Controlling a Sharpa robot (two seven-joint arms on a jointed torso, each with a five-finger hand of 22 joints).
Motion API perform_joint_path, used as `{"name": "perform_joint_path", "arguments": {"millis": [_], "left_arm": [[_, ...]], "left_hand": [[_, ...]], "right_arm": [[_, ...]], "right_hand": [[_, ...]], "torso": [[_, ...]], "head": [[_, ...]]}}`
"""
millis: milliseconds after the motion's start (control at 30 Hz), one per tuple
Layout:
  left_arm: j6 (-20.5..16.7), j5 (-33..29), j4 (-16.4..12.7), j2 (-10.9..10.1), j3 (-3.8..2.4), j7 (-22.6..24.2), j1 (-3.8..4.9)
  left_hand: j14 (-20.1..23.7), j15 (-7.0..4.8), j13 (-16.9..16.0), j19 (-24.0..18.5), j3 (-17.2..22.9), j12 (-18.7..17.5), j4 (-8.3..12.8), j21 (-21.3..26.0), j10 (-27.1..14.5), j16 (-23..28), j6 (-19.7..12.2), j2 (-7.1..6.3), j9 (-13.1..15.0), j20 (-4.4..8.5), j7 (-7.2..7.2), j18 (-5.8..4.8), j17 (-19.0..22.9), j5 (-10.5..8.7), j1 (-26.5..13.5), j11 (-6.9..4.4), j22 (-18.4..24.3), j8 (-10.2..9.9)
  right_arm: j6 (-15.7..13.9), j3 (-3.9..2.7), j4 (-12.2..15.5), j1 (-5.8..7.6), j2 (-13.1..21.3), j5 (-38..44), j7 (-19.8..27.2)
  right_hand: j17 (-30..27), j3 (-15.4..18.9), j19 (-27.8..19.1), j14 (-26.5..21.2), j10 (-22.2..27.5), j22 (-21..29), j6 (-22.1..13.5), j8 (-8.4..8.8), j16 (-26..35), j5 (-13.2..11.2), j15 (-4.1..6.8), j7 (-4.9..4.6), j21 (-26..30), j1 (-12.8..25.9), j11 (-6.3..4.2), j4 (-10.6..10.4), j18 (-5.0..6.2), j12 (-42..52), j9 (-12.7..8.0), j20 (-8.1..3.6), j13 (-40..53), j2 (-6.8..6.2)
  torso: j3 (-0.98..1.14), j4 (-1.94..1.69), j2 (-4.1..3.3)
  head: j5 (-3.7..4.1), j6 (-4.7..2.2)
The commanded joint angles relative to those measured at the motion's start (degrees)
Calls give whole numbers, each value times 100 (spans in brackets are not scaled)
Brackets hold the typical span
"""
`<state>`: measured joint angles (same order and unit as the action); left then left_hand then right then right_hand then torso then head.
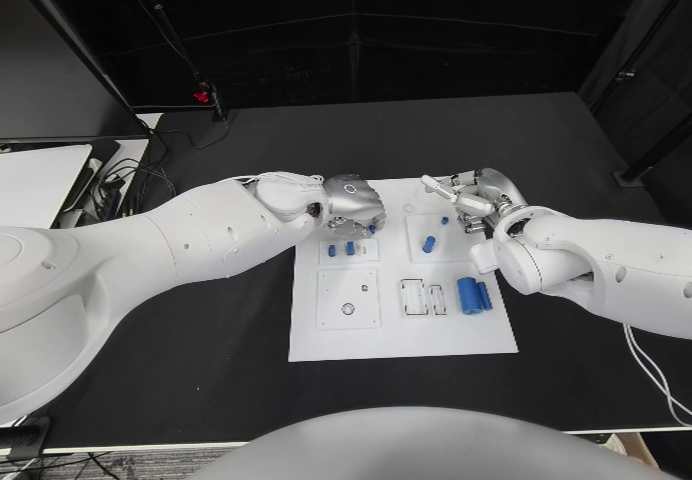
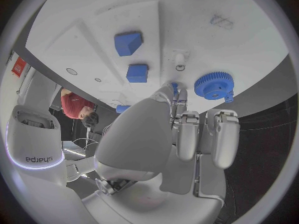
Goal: Assemble the parts on the task board
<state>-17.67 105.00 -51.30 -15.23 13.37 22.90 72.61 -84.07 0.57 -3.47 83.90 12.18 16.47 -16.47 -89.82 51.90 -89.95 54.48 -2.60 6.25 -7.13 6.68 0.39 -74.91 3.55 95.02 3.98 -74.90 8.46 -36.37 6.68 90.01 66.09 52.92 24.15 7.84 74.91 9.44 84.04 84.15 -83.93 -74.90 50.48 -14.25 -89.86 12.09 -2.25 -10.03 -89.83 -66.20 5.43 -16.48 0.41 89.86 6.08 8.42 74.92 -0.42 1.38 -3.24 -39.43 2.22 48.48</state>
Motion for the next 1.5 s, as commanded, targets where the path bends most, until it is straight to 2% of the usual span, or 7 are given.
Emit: {"name": "perform_joint_path", "arguments": {"millis": [33,333,600,833,900,1167,1500], "left_arm": [[239,63,11,-6,14,-73,-16],[330,63,-5,-12,14,-99,-17],[333,64,3,-18,14,-110,-18],[351,64,26,-15,14,-95,-19],[376,64,34,-12,14,-88,-20],[403,63,57,-4,14,-29,-21],[307,63,63,-11,14,-33,-21]], "left_hand": [[-593,-19,2,610,40,-53,-6,-18,26,-5,23,-46,-18,46,-3,-39,-1509,-16,42,-7,-1510,-43],[-593,14,-1,610,71,-90,-9,-18,50,-5,32,-64,-35,42,24,-39,-1509,-21,25,14,-1510,-65],[-593,151,-4,610,142,-179,-8,-18,117,-5,-22,-128,-105,-28,148,-39,-1509,-24,-32,140,-1510,-163],[-593,168,-4,610,173,-200,-9,-18,136,-5,-41,-128,-125,-48,160,-39,-1509,-23,-35,148,-1510,-189],[-593,167,-7,610,195,-202,-12,-18,174,-5,6,-118,-124,-57,152,-39,-1509,-26,-45,141,-1510,-174],[-593,22,-6,610,351,-218,-7,-18,469,-5,342,-44,-103,-29,-9,-39,-1509,-31,-72,-23,-1510,-71],[-593,-111,1,610,479,-318,-3,-18,751,-5,638,-4,-72,17,-90,-39,-1509,-28,-62,-113,-1510,10]], "right_arm": [[10,-3,9,8,-6,-6,13],[11,-3,13,8,-6,-6,11],[20,-3,15,8,-2,-6,2],[31,-3,15,8,-5,-6,-13],[31,-3,14,8,-6,-6,-15],[39,-3,14,8,-6,-6,-17],[47,-3,10,8,-10,-6,-24]], "right_hand": [[1509,34,583,585,-607,-1503,-27,-15,-14,23,-14,16,-3,-43,29,-8,-36,14,7,27,1508,20],[1509,34,583,585,-607,-1503,-27,-15,-14,23,-14,16,-3,-43,29,-8,-36,14,7,27,1508,20],[1509,34,583,585,-607,-1503,-27,-15,-14,23,-14,16,-3,-43,29,-8,-36,14,7,27,1508,20],[1509,38,579,585,-607,-1501,-29,-23,-14,23,-14,17,1,-48,28,-8,-35,14,8,26,1508,26],[1509,38,579,585,-607,-1501,-29,-23,-14,23,-14,17,1,-48,28,-8,-35,14,8,26,1508,26],[1509,39,574,585,-607,-1498,-31,-26,-14,23,-13,17,8,-46,28,-11,-33,14,8,26,1508,32],[1509,39,574,585,-607,-1498,-32,-28,-14,23,-13,17,8,-45,28,-11,-33,14,8,26,1508,37]], "torso": [[-2,1,2],[-3,1,-2],[-1,0,-2],[2,-1,0],[-4,4,-1],[-3,2,-2],[-2,-1,1]], "head": [[-5,-3],[-2,-2],[-6,1],[-9,10],[-9,9],[2,10],[6,15]]}}
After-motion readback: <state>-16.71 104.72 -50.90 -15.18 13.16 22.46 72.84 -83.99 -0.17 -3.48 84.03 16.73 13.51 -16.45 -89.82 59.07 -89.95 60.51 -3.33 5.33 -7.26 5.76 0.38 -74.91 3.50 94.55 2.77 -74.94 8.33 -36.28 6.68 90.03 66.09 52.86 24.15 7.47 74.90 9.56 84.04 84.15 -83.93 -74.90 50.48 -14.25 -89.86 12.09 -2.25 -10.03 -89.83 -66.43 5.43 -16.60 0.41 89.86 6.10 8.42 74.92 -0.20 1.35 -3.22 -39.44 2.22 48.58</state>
